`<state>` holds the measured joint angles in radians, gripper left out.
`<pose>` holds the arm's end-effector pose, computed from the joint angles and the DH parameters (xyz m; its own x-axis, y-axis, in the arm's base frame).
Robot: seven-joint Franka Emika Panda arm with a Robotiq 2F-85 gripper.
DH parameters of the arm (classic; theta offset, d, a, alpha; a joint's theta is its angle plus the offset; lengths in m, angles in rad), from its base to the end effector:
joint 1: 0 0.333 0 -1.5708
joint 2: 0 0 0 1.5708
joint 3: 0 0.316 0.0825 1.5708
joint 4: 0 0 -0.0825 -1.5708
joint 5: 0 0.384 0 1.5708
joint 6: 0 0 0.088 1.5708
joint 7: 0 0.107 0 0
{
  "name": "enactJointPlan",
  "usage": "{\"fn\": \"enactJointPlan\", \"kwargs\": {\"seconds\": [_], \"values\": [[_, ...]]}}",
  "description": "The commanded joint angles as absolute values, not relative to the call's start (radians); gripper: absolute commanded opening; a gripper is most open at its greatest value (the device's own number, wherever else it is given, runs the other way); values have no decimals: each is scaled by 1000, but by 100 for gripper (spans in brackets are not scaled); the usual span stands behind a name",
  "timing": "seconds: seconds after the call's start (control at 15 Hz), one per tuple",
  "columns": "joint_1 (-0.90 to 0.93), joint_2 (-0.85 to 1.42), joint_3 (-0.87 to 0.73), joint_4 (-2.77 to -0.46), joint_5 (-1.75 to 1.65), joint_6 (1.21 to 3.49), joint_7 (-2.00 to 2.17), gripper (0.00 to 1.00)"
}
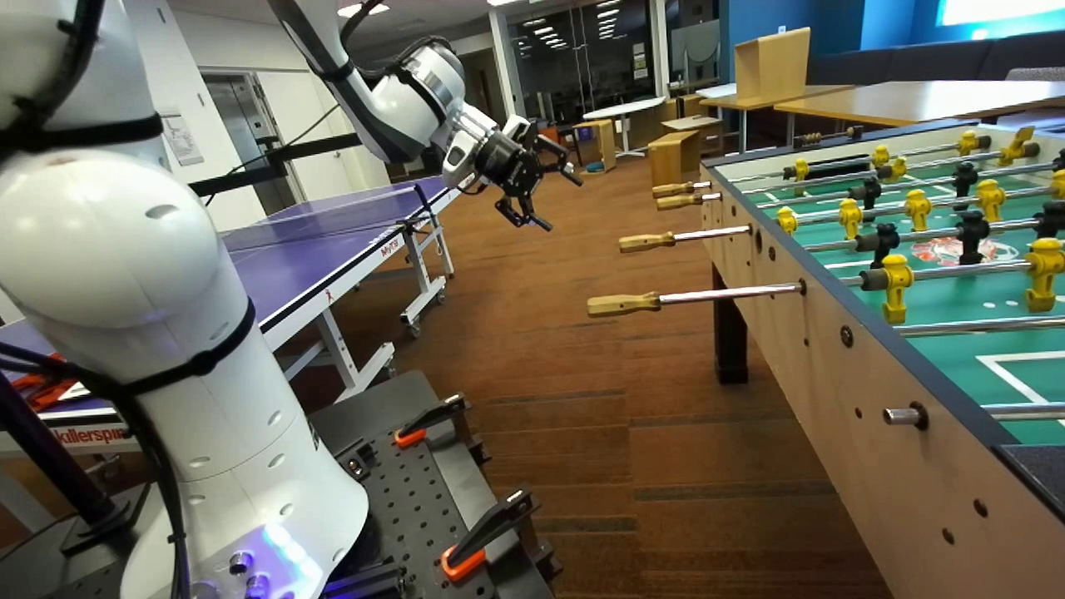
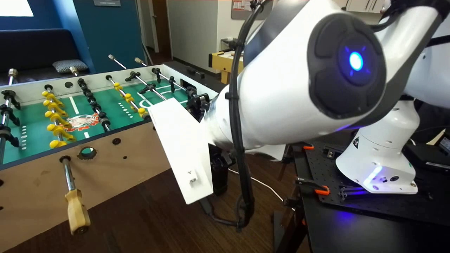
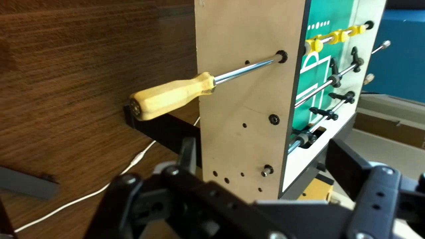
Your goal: Turn the rod on the right side of the foosball table
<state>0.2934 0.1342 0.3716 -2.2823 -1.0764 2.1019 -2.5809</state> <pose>0.4270 0.2820 0.2927 -0.6996 -0.7094 0.0860 -0.5342 0.4393 -0.7223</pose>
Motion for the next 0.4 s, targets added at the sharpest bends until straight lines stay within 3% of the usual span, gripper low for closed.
{"fn": "enactJointPlan", "kwargs": {"seconds": [0.0,0.33], "values": [[256,6,335,-2346,-942,2221,-2574,100],[239,-92,261,-2390,-770,2331,-2542,100]]}}
